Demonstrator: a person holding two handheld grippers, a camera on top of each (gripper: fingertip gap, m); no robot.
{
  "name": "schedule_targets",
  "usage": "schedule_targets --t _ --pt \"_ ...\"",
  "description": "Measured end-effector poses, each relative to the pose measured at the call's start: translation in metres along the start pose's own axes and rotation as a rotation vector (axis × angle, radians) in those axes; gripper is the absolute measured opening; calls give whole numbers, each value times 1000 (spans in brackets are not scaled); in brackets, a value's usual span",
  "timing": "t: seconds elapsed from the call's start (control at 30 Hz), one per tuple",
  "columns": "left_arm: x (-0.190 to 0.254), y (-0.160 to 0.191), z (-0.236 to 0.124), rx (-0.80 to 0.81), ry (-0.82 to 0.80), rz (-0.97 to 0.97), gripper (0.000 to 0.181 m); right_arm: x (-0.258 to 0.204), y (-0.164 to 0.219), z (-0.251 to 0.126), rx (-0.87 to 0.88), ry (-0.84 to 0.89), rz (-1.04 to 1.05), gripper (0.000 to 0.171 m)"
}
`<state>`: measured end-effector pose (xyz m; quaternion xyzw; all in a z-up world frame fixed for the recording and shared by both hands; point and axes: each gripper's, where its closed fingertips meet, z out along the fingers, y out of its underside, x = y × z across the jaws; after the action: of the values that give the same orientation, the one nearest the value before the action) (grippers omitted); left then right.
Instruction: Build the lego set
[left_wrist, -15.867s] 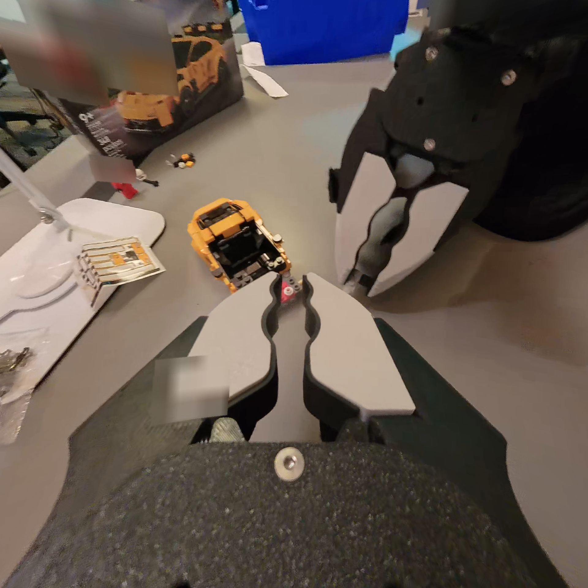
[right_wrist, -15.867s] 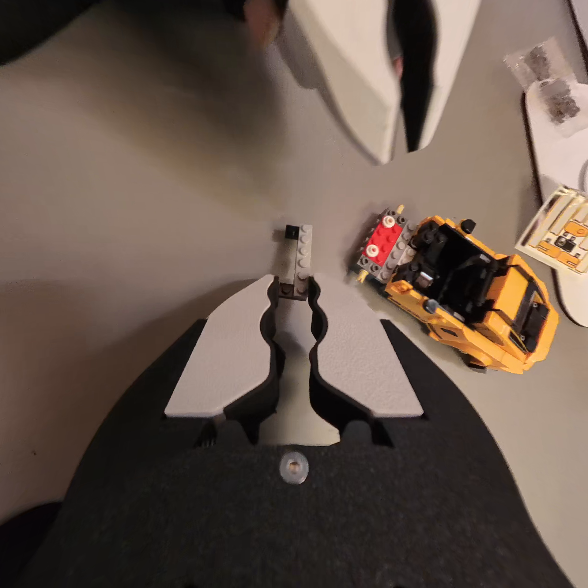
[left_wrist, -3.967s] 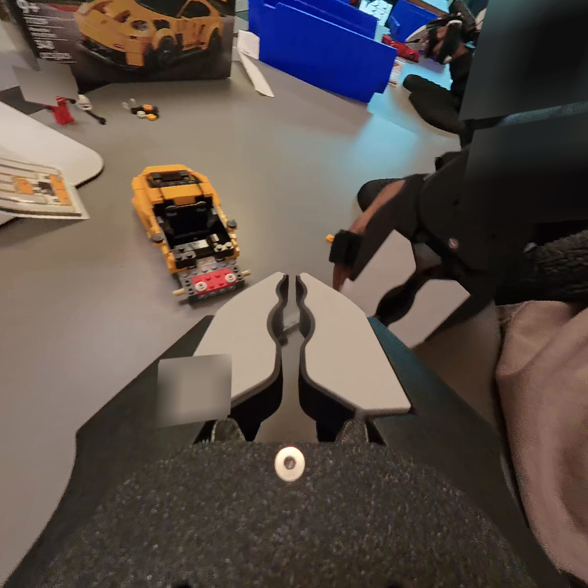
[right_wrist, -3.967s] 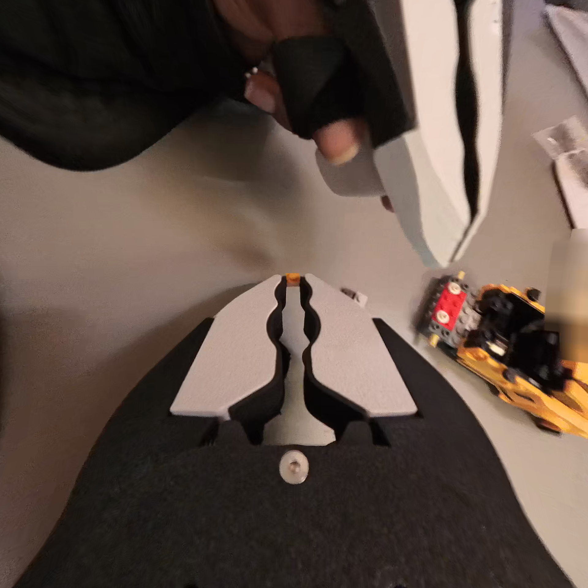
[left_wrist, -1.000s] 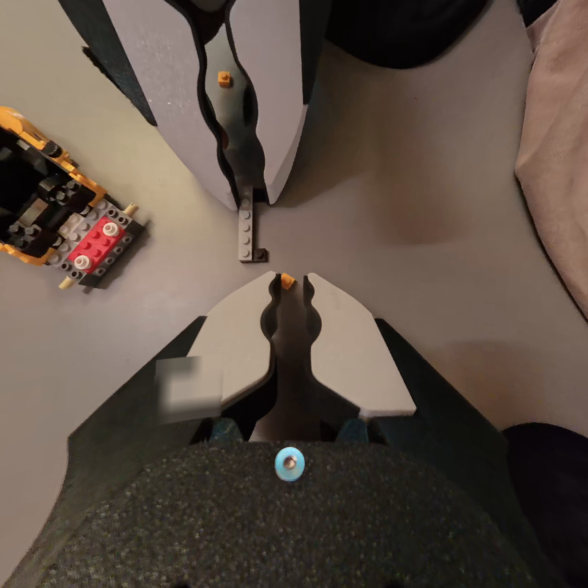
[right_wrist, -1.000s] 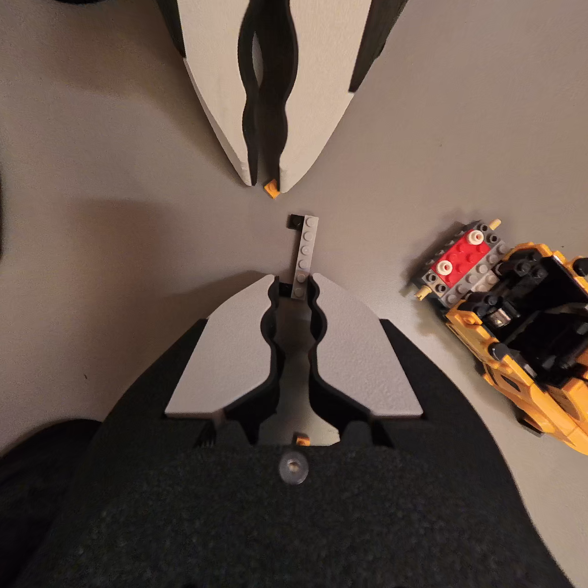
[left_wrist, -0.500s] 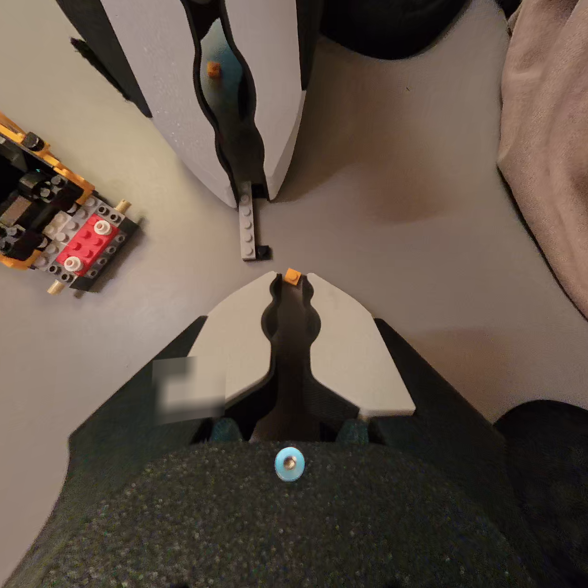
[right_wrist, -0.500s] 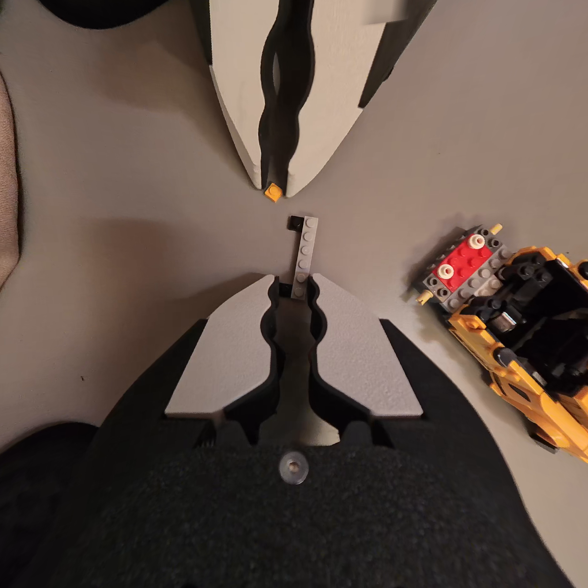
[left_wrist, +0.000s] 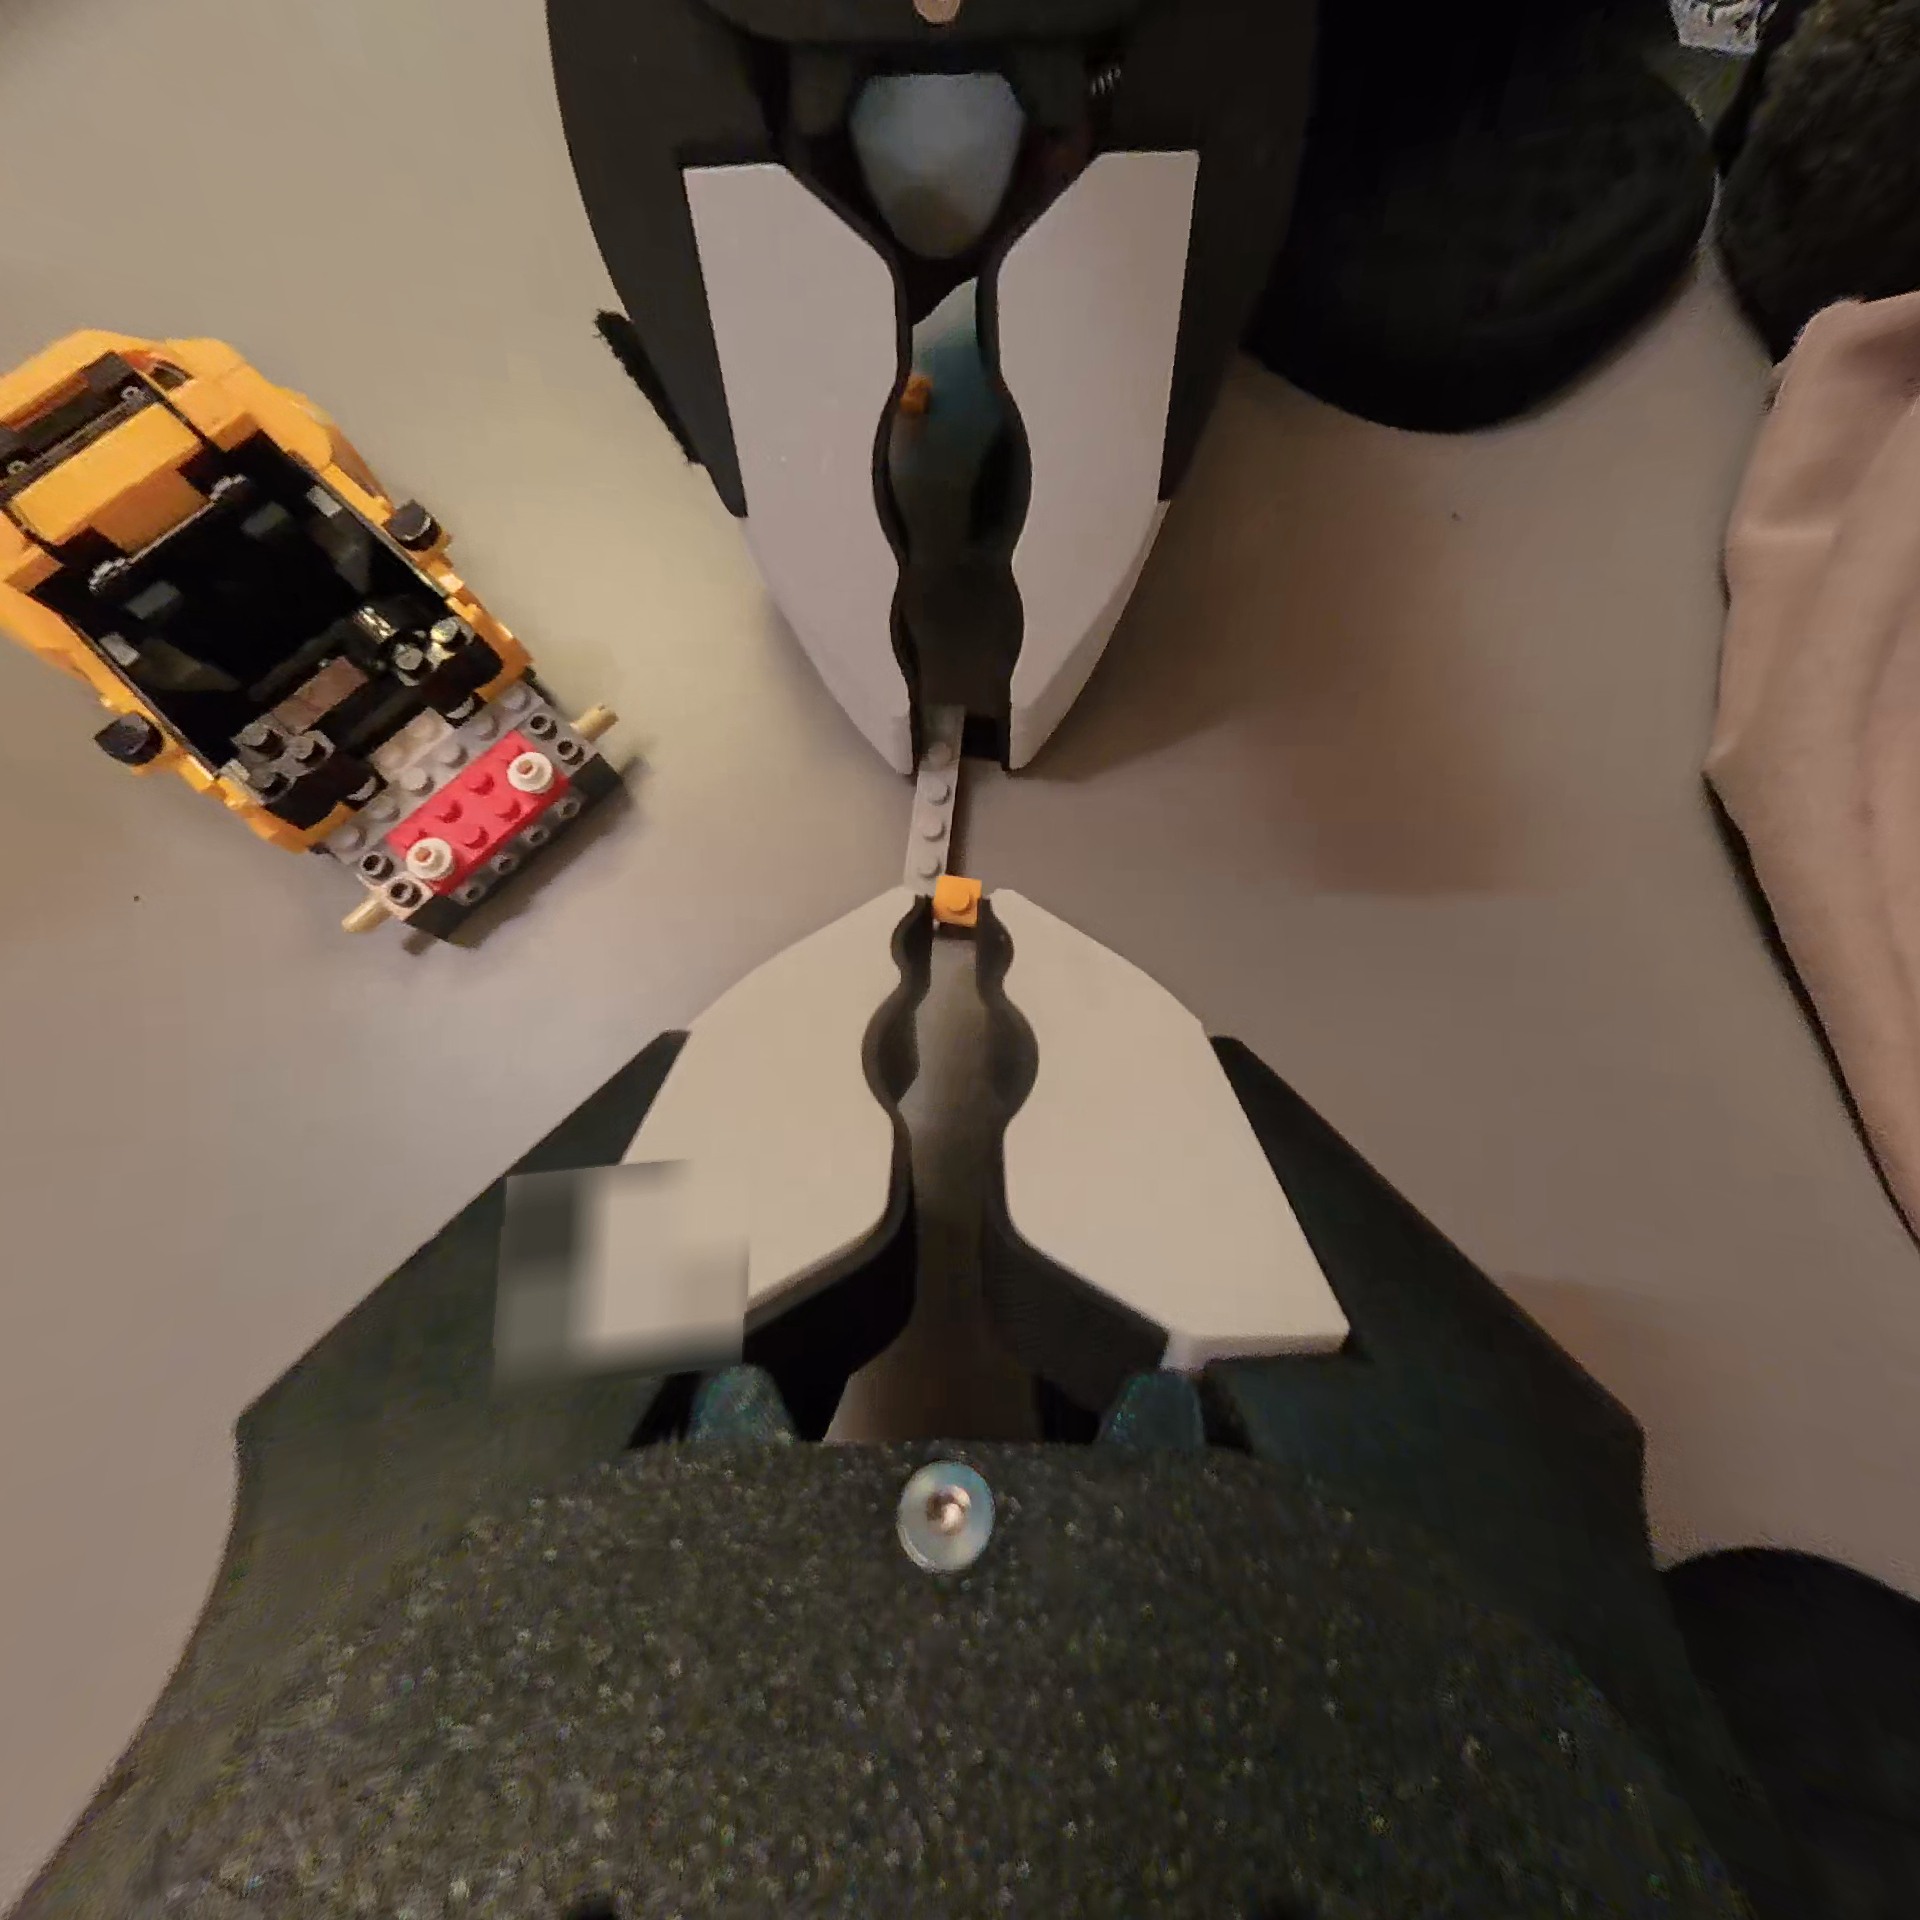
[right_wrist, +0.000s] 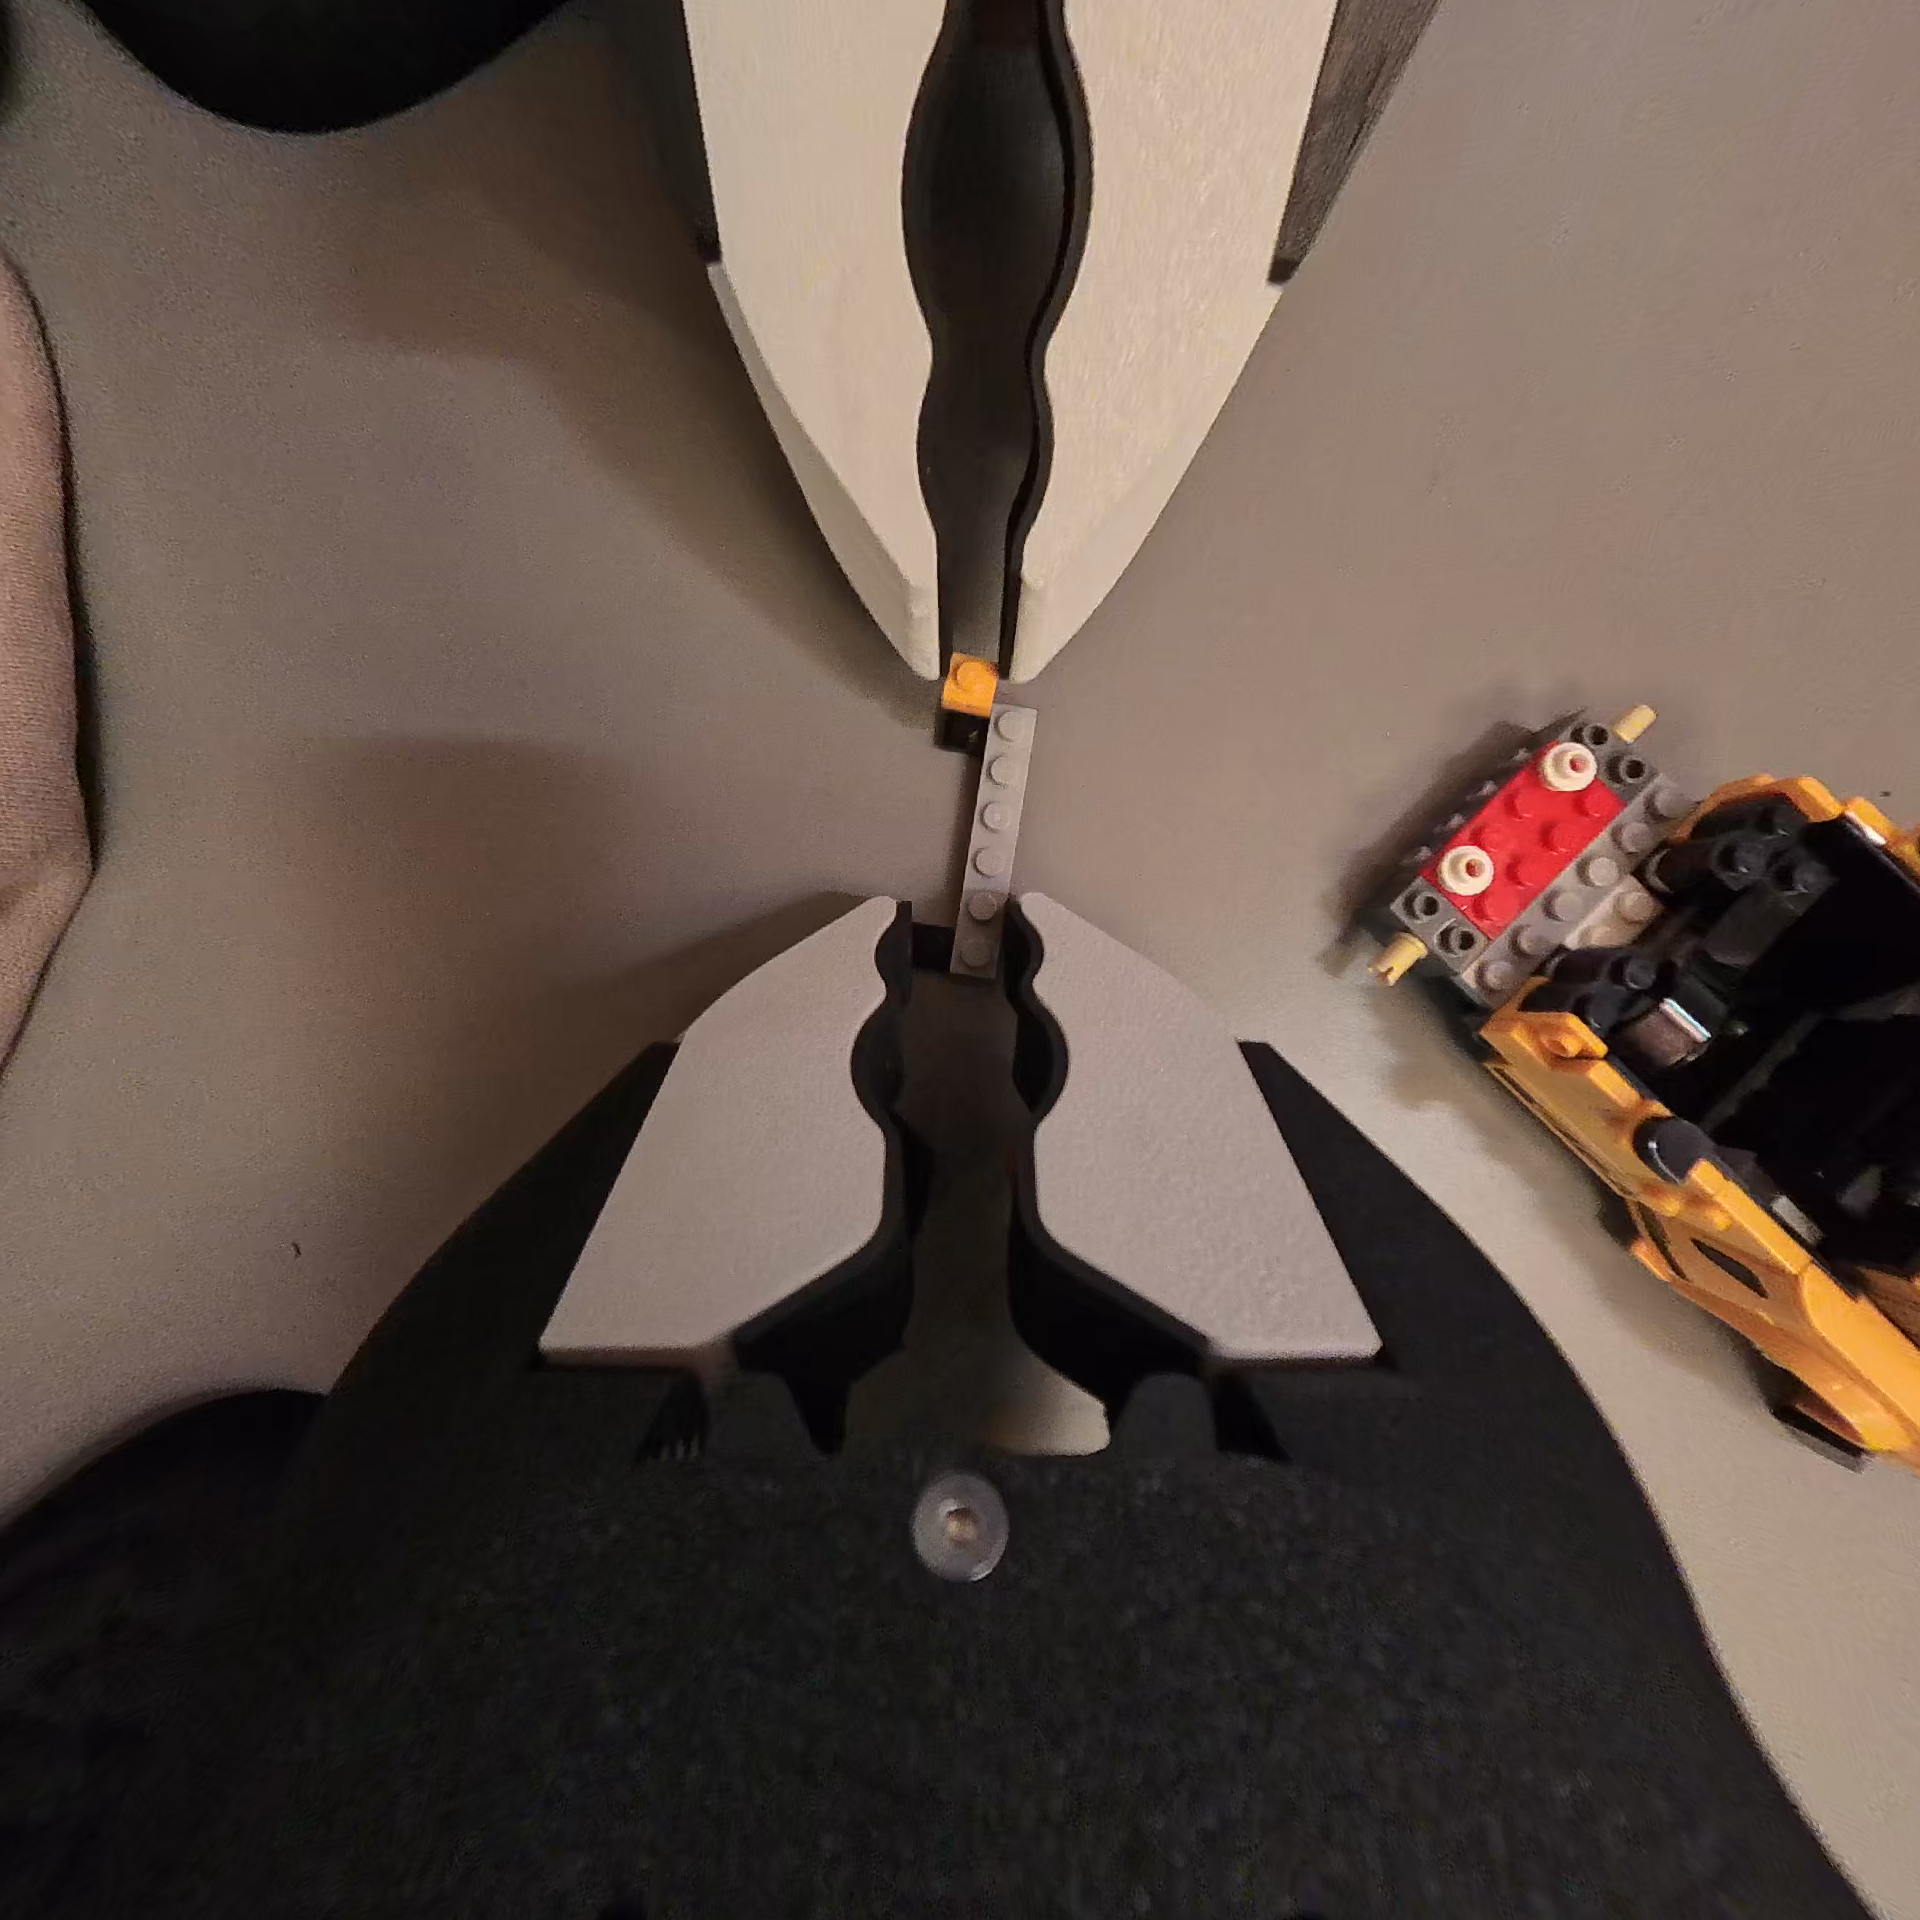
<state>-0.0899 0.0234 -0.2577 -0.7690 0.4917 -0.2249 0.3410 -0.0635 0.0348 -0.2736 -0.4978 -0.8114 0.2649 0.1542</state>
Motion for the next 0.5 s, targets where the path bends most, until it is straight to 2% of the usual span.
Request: schedule_targets --t 0.5 --pt "0 6 9 -54 -59 47 13 -1 0 0 3 -5 9 15"
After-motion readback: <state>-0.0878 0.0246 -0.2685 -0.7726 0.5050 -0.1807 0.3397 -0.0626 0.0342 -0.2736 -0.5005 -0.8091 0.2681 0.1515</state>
